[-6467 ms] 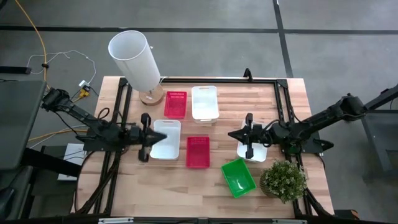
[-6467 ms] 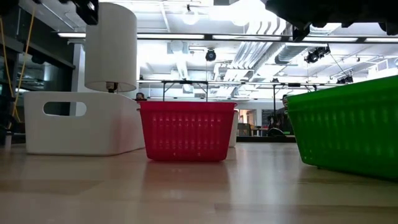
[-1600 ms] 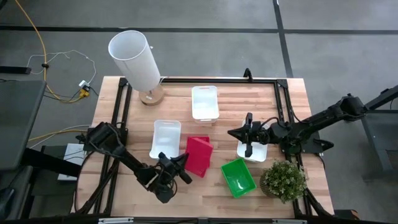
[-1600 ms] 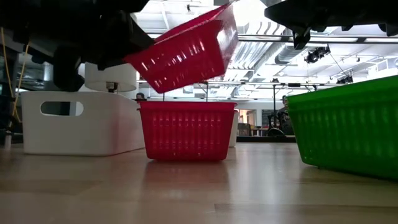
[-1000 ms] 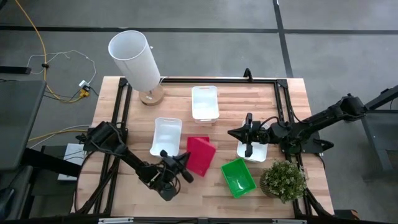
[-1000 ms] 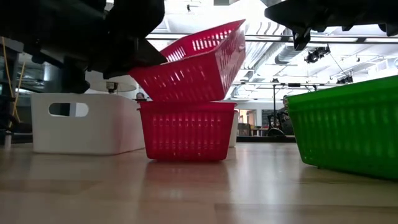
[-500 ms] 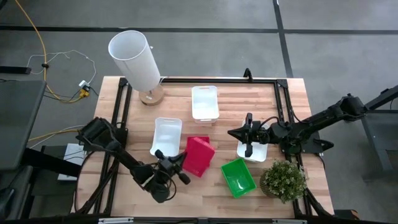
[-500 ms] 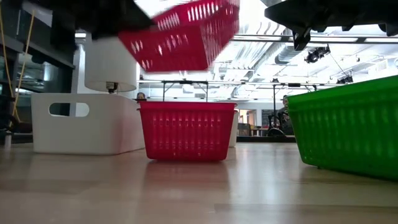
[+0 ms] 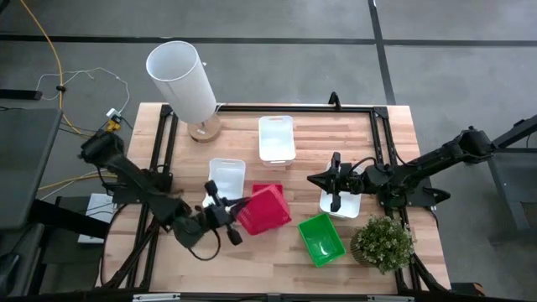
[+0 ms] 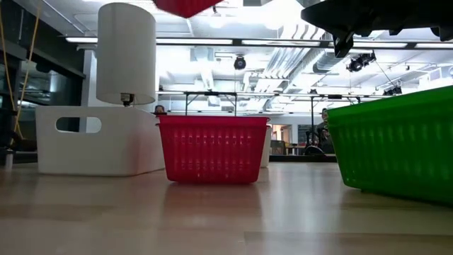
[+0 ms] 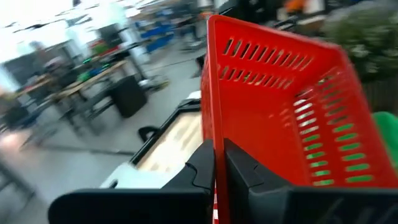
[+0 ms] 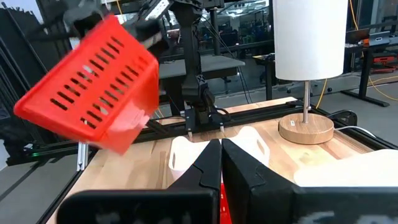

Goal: Stack baskets by color
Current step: Stack the top red bin on top of the stacked red bins

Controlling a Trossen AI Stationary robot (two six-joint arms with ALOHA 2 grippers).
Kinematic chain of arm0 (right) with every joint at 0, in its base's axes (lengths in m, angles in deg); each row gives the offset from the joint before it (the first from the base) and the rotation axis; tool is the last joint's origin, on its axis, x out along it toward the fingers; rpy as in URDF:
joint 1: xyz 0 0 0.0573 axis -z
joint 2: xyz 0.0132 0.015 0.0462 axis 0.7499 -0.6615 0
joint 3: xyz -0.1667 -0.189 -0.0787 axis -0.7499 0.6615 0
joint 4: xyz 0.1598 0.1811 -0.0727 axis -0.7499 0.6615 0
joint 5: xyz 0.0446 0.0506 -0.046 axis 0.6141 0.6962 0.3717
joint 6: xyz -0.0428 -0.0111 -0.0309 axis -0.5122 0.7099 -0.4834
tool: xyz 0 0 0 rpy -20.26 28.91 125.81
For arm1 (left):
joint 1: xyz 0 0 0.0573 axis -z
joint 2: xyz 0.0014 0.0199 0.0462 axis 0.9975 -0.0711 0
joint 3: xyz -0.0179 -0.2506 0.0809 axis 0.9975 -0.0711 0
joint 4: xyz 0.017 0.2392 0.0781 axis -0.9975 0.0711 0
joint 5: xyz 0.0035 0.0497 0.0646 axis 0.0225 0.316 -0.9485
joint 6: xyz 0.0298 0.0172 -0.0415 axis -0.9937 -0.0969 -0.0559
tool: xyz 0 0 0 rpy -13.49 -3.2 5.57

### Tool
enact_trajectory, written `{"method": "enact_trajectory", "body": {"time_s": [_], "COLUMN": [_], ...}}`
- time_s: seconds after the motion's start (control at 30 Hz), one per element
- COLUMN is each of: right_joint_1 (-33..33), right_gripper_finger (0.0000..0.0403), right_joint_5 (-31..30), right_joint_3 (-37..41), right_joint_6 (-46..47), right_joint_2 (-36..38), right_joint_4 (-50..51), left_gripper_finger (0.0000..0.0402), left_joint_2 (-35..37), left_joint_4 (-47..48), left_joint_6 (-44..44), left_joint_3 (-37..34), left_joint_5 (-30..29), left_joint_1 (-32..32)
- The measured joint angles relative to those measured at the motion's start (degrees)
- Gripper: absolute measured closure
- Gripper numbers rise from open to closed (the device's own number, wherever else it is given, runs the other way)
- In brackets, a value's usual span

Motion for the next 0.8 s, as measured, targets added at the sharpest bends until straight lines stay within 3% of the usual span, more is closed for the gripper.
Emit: {"method": "enact_trajectory", "body": {"time_s": [0.1,0.2,0.3,0.4,0.53,0.67,0.8], "right_joint_1": [-0.01,0.00,0.01,0.01,0.01,0.01,0.01], "right_gripper_finger": [0.0403,0.0403,0.0403,0.0403,0.0403,0.0403,0.0403], "right_joint_5": [0.00,0.00,0.00,0.31,0.32,1.21,5.39], "right_joint_3": [0.00,0.00,0.00,0.00,0.00,0.00,0.00], "right_joint_6": [0.00,0.00,0.00,0.00,0.00,-0.23,-1.73], "right_joint_2": [0.00,0.00,0.00,0.00,-0.02,-0.02,0.00], "right_joint_4": [0.00,0.06,0.41,0.85,1.36,1.73,1.85], "left_gripper_finger": [0.0401,0.0401,0.0401,0.0401,0.0402,0.0401,0.0401], "left_joint_2": [4.30,6.58,6.84,5.37,3.32,1.47,-0.47], "left_joint_4": [5.87,18.07,31.68,41.46,45.45,45.40,45.96], "left_joint_6": [-3.44,-2.08,-3.31,-9.82,-16.48,-21.34,-27.47], "left_joint_3": [1.04,4.41,8.95,12.61,16.17,19.07,20.68], "left_joint_5": [10.64,20.87,32.69,42.48,49.76,60.64,63.52], "left_joint_1": [-3.82,-8.66,-13.42,-16.91,-20.42,-24.04,-27.28]}}
